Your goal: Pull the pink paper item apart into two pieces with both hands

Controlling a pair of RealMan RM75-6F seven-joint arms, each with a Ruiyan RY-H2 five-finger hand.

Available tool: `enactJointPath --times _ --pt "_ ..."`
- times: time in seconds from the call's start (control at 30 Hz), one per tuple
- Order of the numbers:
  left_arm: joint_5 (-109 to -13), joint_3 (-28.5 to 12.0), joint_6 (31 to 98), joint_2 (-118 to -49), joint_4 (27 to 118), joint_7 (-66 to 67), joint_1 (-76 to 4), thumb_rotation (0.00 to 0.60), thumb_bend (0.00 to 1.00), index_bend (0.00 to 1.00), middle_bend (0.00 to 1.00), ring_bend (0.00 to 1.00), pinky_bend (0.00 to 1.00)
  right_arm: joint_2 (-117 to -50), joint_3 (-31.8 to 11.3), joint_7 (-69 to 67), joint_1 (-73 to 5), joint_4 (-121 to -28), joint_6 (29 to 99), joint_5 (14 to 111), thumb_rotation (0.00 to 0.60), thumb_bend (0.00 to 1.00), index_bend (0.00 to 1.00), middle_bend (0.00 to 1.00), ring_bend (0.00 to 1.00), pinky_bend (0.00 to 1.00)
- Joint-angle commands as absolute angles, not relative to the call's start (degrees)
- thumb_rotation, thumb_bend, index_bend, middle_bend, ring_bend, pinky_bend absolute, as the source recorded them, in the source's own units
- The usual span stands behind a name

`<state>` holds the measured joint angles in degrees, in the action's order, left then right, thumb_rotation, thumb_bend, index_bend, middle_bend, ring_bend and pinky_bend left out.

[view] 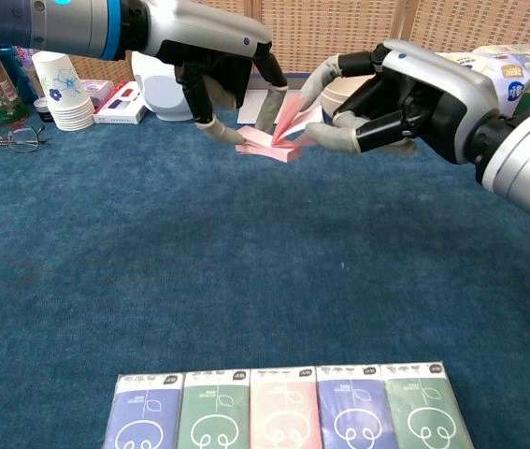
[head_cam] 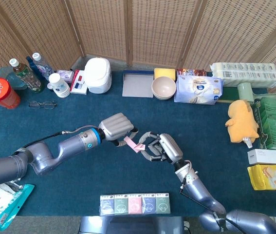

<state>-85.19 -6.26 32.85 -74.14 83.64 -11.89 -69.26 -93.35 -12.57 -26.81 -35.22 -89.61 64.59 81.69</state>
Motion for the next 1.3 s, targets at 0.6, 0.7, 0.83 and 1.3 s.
enactJointPath --times 0.6,0.7,0.83,1.3 --pt "-86.00 -5.68 34.32 -72.76 82.73 -14.51 -68.09 0.600 0.39 0.66 1.00 1.00 1.00 -93.00 -12.38 -27.95 -35.45 -88.53 63.74 81.26 0.600 0.39 0.40 1.00 1.00 1.00" --pt "-86.20 -5.85 34.34 -72.87 82.86 -14.68 -68.35 0.600 0.39 0.66 1.00 1.00 1.00 -93.27 -12.35 -27.66 -35.53 -88.42 63.71 81.18 0.600 0.39 0.40 1.00 1.00 1.00" --pt "-86.14 -6.07 34.14 -73.17 82.78 -14.80 -68.70 0.600 0.39 0.65 1.00 1.00 1.00 -93.49 -12.39 -27.70 -35.62 -88.50 63.77 81.22 0.600 0.39 0.40 1.00 1.00 1.00" --pt "-85.68 -6.22 32.89 -74.22 82.56 -14.13 -69.75 0.600 0.39 0.66 1.00 1.00 1.00 -93.32 -12.34 -27.13 -36.24 -89.51 63.20 81.52 0.600 0.49 0.40 1.00 1.00 1.00"
